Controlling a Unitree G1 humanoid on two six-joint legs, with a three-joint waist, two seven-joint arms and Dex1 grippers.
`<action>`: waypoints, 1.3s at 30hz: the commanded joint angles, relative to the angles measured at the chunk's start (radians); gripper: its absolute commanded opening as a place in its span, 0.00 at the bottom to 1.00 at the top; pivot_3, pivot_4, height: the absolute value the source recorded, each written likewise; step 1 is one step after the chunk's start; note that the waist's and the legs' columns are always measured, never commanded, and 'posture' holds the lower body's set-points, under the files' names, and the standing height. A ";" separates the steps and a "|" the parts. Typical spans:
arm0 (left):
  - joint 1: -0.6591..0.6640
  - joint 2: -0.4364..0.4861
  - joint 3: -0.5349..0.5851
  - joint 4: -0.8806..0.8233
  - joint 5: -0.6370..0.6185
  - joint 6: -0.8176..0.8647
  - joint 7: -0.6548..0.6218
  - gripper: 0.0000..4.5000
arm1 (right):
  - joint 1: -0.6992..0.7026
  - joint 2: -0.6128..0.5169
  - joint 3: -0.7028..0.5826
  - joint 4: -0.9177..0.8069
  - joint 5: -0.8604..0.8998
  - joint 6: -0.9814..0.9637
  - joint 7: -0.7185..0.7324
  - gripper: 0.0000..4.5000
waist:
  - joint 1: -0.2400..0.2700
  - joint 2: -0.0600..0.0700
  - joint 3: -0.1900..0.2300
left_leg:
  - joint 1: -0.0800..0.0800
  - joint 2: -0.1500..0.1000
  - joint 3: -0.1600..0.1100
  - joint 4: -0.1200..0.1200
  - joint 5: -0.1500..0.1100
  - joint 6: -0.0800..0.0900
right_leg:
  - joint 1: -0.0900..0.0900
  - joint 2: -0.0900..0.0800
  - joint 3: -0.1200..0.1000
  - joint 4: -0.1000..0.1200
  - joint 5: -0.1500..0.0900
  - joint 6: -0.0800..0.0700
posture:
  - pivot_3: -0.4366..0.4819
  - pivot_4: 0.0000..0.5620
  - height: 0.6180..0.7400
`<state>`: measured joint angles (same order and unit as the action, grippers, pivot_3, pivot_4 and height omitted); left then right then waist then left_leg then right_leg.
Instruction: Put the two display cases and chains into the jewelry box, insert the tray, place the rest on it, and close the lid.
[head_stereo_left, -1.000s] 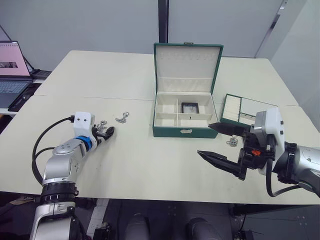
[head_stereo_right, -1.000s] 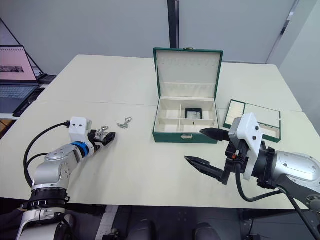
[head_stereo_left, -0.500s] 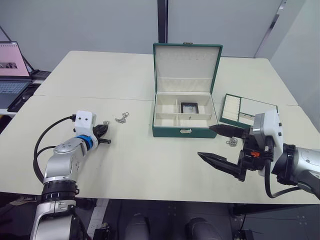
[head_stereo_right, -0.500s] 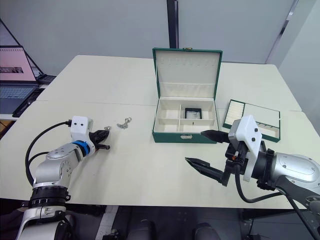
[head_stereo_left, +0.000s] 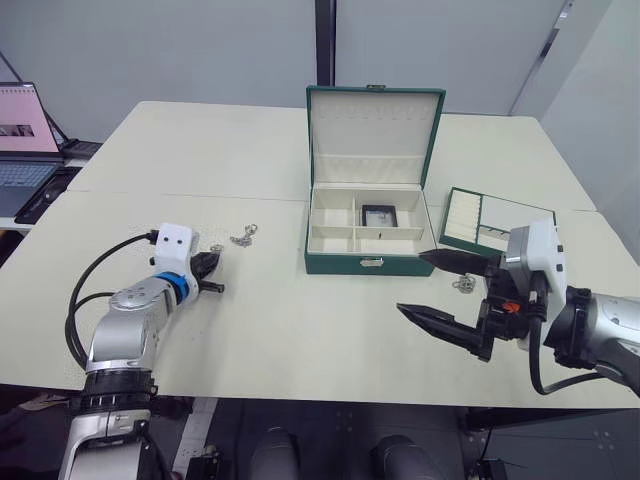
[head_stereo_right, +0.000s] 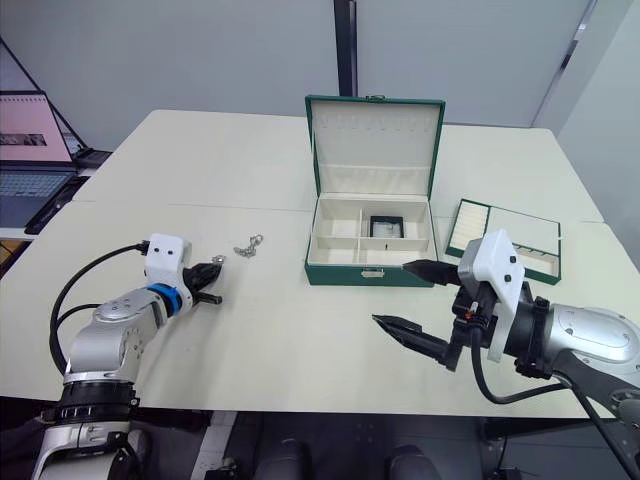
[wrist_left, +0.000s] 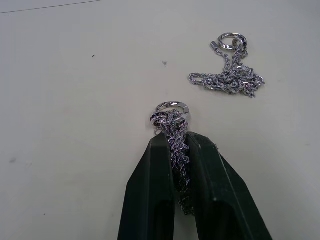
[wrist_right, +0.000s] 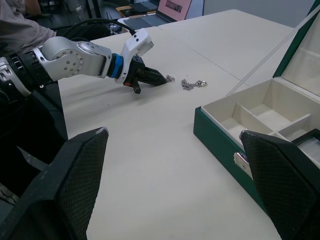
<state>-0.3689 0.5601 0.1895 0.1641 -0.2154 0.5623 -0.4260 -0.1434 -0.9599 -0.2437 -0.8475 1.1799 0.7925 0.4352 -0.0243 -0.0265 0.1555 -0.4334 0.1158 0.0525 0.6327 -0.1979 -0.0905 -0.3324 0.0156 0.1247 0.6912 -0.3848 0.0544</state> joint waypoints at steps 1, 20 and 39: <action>0.012 0.035 0.003 -0.119 0.021 0.022 0.012 0.03 | -0.004 -0.006 -0.021 -0.004 -0.004 -0.017 0.016 1.00 | 0.000 0.000 0.000 | 0.000 0.000 0.000 0.000 0.000 0.000 | 0.000 0.000 0.000 0.000 0.000 0.000 | 0.48 0.27 1.00; -0.128 0.098 -0.022 -0.523 -0.042 0.387 0.011 0.03 | 0.041 -0.070 -0.157 0.045 0.003 0.005 0.081 1.00 | 0.001 -0.002 0.001 | 0.000 0.000 0.000 -0.001 0.000 0.000 | 0.000 0.000 0.000 -0.001 0.000 0.000 | 0.48 0.27 1.00; -0.450 0.061 -0.263 -0.467 -0.084 0.522 -0.063 0.03 | 0.211 -0.060 -0.402 0.060 0.055 0.032 0.069 1.00 | 0.006 -0.002 0.001 | 0.000 -0.001 0.000 -0.001 0.000 0.000 | 0.001 0.000 0.001 -0.003 0.000 0.000 | 0.48 0.27 1.00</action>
<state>-0.7861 0.6264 -0.0651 -0.2985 -0.3079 1.0900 -0.4912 0.0671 -1.0203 -0.5989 -0.7802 1.2280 0.8318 0.5074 -0.0181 -0.0286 0.1569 -0.4339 0.1147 0.0523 0.6317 -0.1979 -0.0905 -0.3316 0.0156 0.1253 0.6886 -0.3847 0.0544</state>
